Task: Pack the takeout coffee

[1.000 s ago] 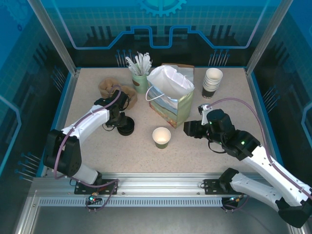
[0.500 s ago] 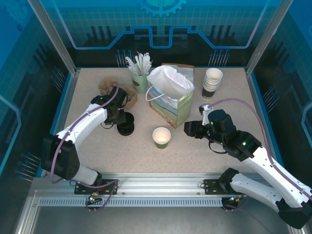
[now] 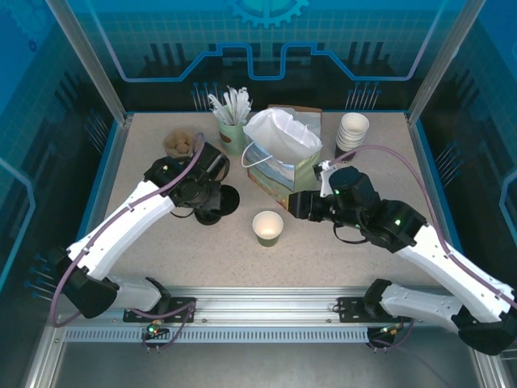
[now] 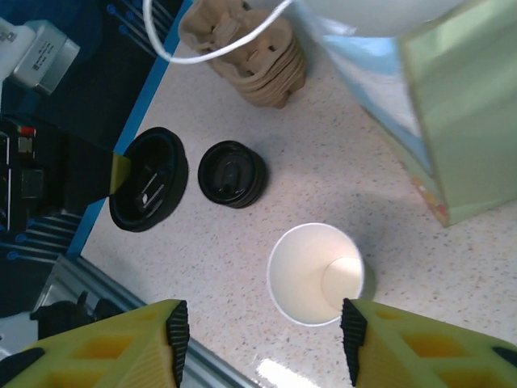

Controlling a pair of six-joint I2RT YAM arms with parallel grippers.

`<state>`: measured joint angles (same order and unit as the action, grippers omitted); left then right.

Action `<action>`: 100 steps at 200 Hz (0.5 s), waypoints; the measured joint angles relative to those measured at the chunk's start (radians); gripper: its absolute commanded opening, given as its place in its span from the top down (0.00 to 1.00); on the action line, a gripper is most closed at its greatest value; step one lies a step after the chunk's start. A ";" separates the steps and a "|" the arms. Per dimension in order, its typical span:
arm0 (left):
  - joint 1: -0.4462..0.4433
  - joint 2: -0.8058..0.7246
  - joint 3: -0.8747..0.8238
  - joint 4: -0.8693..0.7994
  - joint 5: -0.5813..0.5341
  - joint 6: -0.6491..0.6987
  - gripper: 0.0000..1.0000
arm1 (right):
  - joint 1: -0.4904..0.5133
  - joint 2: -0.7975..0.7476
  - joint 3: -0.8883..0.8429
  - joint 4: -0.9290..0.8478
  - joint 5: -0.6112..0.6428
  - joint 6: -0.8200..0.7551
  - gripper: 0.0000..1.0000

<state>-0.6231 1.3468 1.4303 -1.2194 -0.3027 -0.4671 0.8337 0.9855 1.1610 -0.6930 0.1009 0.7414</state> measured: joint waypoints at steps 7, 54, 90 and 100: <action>-0.019 -0.002 0.008 -0.013 0.000 -0.011 0.85 | 0.021 0.016 0.016 -0.002 0.003 0.005 0.43; -0.142 -0.003 0.044 -0.043 0.004 -0.087 0.85 | 0.118 0.107 0.057 -0.004 0.024 0.054 0.42; -0.203 0.010 0.079 -0.039 0.011 -0.130 0.85 | 0.138 0.161 0.057 -0.002 0.026 0.094 0.42; -0.215 0.019 0.086 -0.033 0.011 -0.137 0.85 | 0.140 0.174 0.057 -0.002 0.026 0.105 0.42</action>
<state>-0.8379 1.3655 1.5162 -1.2526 -0.2913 -0.6037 0.9737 1.1591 1.2179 -0.6945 0.1272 0.8459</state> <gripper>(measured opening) 0.153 0.576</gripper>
